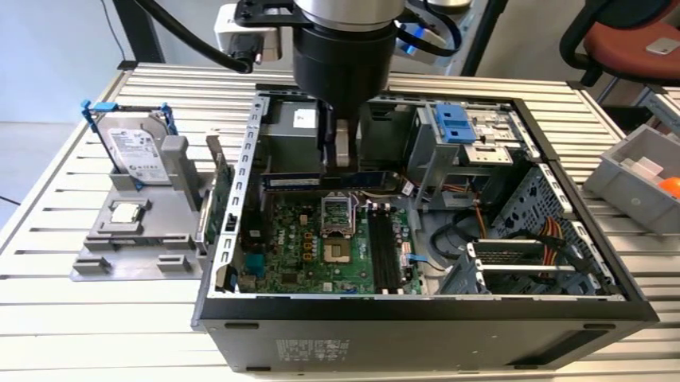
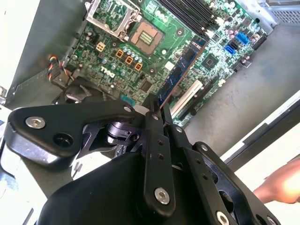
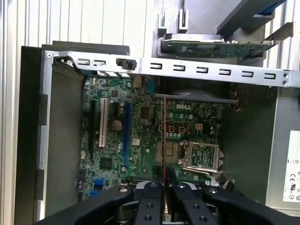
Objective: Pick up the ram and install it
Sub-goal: 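Pick up the ram and move it above insertion slot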
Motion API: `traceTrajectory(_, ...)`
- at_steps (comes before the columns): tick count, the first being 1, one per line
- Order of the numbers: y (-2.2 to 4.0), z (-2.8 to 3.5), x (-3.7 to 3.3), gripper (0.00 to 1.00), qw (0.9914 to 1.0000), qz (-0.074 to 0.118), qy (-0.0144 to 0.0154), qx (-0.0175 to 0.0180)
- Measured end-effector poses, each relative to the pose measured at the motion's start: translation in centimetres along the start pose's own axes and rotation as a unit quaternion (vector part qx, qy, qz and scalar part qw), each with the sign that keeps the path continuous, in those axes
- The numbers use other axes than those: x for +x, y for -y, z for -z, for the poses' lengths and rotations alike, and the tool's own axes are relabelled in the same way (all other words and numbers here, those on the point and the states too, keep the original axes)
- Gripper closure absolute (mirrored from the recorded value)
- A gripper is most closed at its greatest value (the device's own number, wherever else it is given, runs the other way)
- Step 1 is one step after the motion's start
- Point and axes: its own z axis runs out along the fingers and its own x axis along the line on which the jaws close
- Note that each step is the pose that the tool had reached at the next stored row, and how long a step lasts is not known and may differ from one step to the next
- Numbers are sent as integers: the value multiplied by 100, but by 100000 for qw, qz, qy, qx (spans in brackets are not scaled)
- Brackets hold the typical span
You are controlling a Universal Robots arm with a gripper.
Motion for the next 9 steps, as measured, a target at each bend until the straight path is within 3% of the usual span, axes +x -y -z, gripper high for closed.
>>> traceTrajectory(9, 45, 1, 2, 100, 100000, -3, -1, -1)
